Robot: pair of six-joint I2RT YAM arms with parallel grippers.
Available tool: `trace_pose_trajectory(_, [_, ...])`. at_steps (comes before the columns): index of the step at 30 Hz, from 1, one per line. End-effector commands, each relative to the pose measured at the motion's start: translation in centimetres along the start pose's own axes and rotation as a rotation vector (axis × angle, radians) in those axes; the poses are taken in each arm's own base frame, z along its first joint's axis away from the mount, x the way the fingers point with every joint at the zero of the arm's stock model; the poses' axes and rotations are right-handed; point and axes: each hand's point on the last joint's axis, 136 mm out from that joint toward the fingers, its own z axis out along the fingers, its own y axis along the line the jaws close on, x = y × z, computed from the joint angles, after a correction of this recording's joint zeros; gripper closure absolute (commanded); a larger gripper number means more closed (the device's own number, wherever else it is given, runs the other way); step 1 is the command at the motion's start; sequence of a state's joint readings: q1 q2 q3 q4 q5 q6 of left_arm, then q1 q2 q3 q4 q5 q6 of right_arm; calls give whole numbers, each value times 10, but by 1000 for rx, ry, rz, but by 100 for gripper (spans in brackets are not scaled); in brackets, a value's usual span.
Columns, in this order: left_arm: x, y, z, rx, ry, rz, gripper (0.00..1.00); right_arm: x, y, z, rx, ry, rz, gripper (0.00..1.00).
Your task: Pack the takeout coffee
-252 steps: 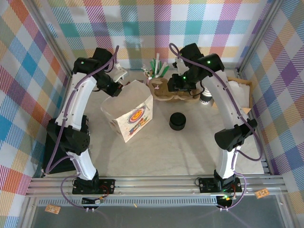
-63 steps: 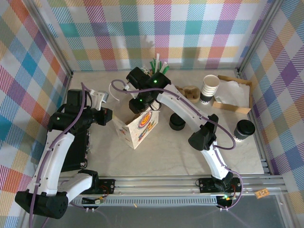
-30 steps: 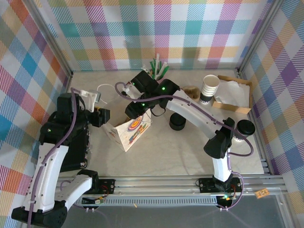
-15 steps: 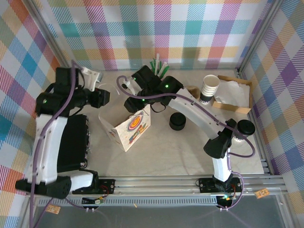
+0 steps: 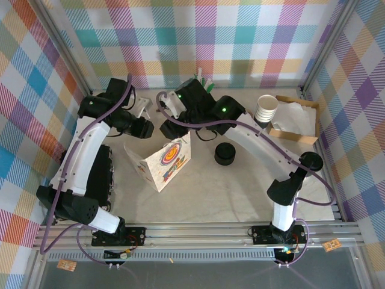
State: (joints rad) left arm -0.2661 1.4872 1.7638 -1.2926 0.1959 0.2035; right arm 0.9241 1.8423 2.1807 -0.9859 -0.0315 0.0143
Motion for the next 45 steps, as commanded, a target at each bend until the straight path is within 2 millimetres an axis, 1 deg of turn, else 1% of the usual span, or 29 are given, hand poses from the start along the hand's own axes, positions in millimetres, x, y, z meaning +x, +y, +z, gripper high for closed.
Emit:
trace_pose_trajectory(1, [-11, -9, -19, 29, -57, 18, 58, -1, 3, -9, -17, -17, -16, 51])
trace_pose_trajectory(3, [-22, -17, -28, 66, -108, 26, 57, 0, 2, -10, -14, -16, -14, 50])
trace_pose_trajectory(5, [-29, -14, -33, 40, -148, 23, 56, 1, 2, -11, -12, -13, -14, 50])
trace_pose_trajectory(6, [-30, -10, -32, 17, -152, 25, 55, 2, 2, -11, -11, -11, -13, 50])
trace_pose_trajectory(9, [-25, 5, -22, -59, -111, 14, 50, 3, 1, -13, -4, -9, -11, 50])
trace_pose_trajectory(14, [-11, 19, 0, -108, 8, -16, 50, 6, -2, -17, 16, -8, -15, 49])
trace_pose_trajectory(17, [-7, 21, 10, -112, 50, -21, 50, 7, -2, -19, 15, -9, -12, 49])
trace_pose_trajectory(19, [-5, 19, 14, -95, 70, -17, 52, 6, -2, -20, 15, -14, -13, 49])
trace_pose_trajectory(23, [1, 15, 20, -63, 93, -6, 59, 6, -3, -20, 24, -16, -13, 49])
trace_pose_trajectory(26, [5, 13, 23, -49, 108, 3, 70, 6, -5, -21, 34, -16, -13, 49])
trace_pose_trajectory(28, [9, 12, 26, -42, 121, 9, 75, 7, -6, -21, 37, -15, -12, 49])
trace_pose_trajectory(33, [14, 12, 29, -47, 132, 22, 80, 8, -7, -17, 41, -5, -13, 48])
trace_pose_trajectory(35, [14, 12, 28, -47, 128, 25, 84, 8, -7, -15, 40, 2, -10, 48])
trace_pose_trajectory(39, [11, 10, 23, -44, 101, 24, 98, 10, -11, -10, 63, 15, 13, 46])
trace_pose_trajectory(40, [9, 9, 21, -43, 91, 19, 100, 10, -14, -10, 79, 15, 22, 45])
trace_pose_trajectory(45, [5, 2, 4, -39, -11, -17, 100, 7, -36, -16, 205, -7, 52, 43])
